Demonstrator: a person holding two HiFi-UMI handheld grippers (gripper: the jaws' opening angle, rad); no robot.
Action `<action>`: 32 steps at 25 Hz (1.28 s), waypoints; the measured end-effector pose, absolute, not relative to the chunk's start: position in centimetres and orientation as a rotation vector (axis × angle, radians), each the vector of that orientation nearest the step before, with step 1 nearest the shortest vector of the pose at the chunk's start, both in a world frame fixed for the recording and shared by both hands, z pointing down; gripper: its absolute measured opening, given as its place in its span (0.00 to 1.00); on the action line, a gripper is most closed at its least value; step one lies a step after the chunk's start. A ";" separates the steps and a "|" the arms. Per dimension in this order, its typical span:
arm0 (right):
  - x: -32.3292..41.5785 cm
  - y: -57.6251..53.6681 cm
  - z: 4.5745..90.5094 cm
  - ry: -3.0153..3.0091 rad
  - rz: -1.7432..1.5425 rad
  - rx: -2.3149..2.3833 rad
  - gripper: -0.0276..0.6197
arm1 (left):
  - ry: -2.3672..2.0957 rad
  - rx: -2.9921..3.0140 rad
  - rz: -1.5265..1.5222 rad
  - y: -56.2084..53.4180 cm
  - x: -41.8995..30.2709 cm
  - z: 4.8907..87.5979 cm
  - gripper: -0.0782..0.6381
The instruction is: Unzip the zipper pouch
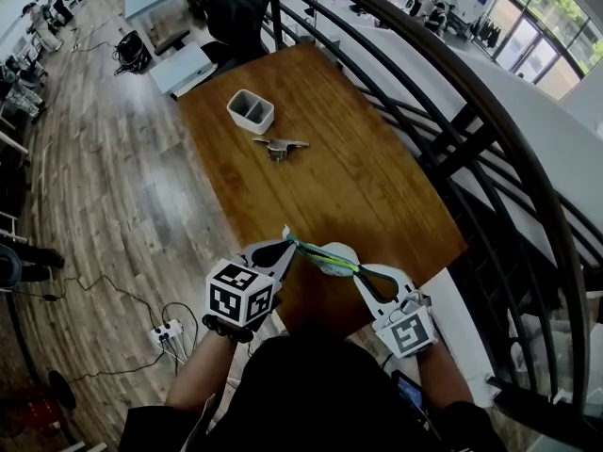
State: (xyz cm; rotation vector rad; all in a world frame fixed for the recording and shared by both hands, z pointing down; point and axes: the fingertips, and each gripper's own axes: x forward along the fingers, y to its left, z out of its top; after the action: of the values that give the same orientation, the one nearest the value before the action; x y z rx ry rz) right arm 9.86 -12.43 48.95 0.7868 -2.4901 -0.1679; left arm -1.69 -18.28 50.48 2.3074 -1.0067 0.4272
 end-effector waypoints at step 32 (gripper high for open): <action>10.6 -12.9 50.5 -2.469 -0.126 0.817 0.09 | -1.098 2.267 0.420 -19.1 -3.9 50.9 0.13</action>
State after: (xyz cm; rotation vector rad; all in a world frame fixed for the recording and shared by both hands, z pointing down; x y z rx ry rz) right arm 10.56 -12.89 50.49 0.8166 -2.4690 -0.1260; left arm -3.94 -19.05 50.91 2.2668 -1.0985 0.4204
